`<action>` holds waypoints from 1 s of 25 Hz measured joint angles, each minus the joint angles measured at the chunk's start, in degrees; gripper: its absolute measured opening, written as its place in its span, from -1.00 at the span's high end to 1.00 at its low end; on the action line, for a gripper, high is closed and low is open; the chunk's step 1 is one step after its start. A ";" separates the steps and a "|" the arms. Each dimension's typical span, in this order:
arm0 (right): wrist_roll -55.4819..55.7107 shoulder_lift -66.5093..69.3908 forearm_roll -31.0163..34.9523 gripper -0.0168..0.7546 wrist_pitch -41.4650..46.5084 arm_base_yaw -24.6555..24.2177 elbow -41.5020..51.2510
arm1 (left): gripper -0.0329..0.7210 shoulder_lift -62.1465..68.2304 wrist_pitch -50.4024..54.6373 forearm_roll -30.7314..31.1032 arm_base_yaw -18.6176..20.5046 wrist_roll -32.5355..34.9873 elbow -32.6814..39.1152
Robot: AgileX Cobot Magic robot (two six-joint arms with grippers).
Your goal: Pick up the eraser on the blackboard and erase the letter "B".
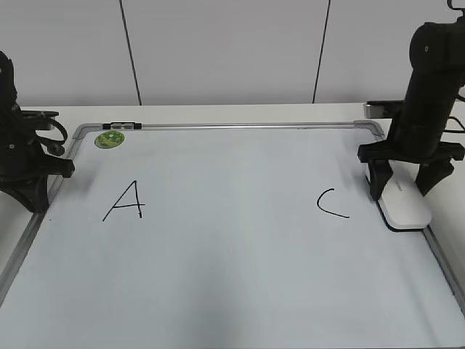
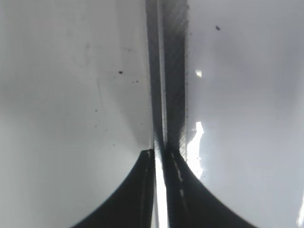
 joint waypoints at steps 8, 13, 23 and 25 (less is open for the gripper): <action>0.15 -0.37 -0.10 -0.63 0.00 0.00 0.00 | 0.62 -0.45 0.00 -0.51 0.00 0.00 0.00; 0.15 -1.75 -0.32 -0.62 -0.13 0.00 0.00 | 0.02 -3.40 0.33 -0.02 0.00 0.00 0.24; 3.00 -5.53 0.05 -0.55 -0.13 0.00 0.00 | -0.40 -8.65 5.32 0.88 0.00 -1.23 0.35; 3.15 -7.58 0.28 -0.54 -0.13 0.14 0.00 | -0.40 -10.70 5.32 0.88 -0.17 -1.23 0.48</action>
